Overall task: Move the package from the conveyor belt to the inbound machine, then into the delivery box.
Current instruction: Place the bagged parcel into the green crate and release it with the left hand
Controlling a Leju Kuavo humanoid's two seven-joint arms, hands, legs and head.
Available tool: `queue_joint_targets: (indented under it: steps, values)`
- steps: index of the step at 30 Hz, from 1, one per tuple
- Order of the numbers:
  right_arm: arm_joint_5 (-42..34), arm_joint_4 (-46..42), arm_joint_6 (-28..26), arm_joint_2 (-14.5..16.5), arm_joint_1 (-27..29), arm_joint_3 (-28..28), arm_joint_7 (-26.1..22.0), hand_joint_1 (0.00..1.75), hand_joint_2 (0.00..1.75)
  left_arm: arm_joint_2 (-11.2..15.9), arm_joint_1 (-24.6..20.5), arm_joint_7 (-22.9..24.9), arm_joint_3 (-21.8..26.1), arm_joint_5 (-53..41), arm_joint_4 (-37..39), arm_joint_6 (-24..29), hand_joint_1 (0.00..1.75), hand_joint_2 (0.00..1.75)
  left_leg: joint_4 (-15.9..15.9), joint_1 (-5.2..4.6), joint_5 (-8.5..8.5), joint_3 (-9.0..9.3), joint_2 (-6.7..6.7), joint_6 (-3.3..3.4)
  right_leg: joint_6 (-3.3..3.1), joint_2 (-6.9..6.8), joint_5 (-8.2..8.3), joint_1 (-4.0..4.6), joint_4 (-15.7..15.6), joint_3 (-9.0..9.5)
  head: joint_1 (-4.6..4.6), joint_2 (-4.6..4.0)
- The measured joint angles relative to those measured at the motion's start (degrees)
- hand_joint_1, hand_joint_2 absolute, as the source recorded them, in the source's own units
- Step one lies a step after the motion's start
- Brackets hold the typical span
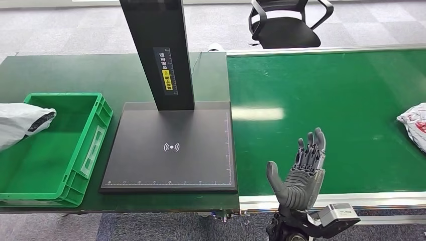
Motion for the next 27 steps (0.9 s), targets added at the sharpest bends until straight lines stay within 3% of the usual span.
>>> queue_joint_targets:
  steps: [4, 8, 12, 21, 27]
  values:
    - [-0.1, 0.2, 0.0, 0.0, 0.0, 0.1, 0.0, 0.00, 1.75, 2.0, -3.7, 1.1, -0.9, -3.1, 5.4, -1.5, 0.00, 1.75, 0.0, 0.00, 0.00, -0.04, -0.03, 0.00, 0.00, -0.01, 0.00, 0.00, 0.0, -0.02, 0.02, 0.00]
    - [-0.2, 0.3, 0.0, 0.0, 0.1, 0.1, 0.0, 0.00, 1.75, 2.4, -4.7, 1.2, -1.6, -3.7, 6.8, -2.0, 0.00, 1.75, 0.0, -0.01, 0.00, -0.04, -0.02, 0.00, 0.00, -0.01, 0.00, -0.01, 0.0, -0.02, 0.01, 0.00]
    - [-0.7, 0.6, 0.1, 0.0, 0.9, 0.1, 0.0, 0.00, 1.75, 3.0, -6.1, -1.0, -4.2, -2.5, 10.5, -7.0, 0.00, 1.75, 0.0, -0.01, -0.02, -0.04, 0.05, -0.01, 0.00, 0.02, 0.00, 0.00, 0.0, -0.03, 0.00, 0.00]
    - [-0.8, 1.2, 0.6, -0.1, 1.1, 0.0, 0.0, 0.00, 1.75, 0.9, 4.0, -1.9, -3.7, 1.8, 1.3, -10.6, 0.00, 1.75, 0.0, -0.01, -0.04, -0.06, 0.13, -0.04, 0.00, 0.09, -0.01, -0.01, 0.0, -0.07, 0.01, 0.00]
    - [-0.8, 1.5, 0.6, -0.1, 1.1, 0.0, 0.0, 0.00, 1.75, 0.1, 6.9, -1.9, -3.0, 2.0, -1.9, -10.7, 0.00, 1.75, 0.0, 0.00, -0.04, -0.05, 0.10, -0.04, 0.00, 0.08, 0.00, 0.00, 0.0, -0.05, 0.00, 0.00]
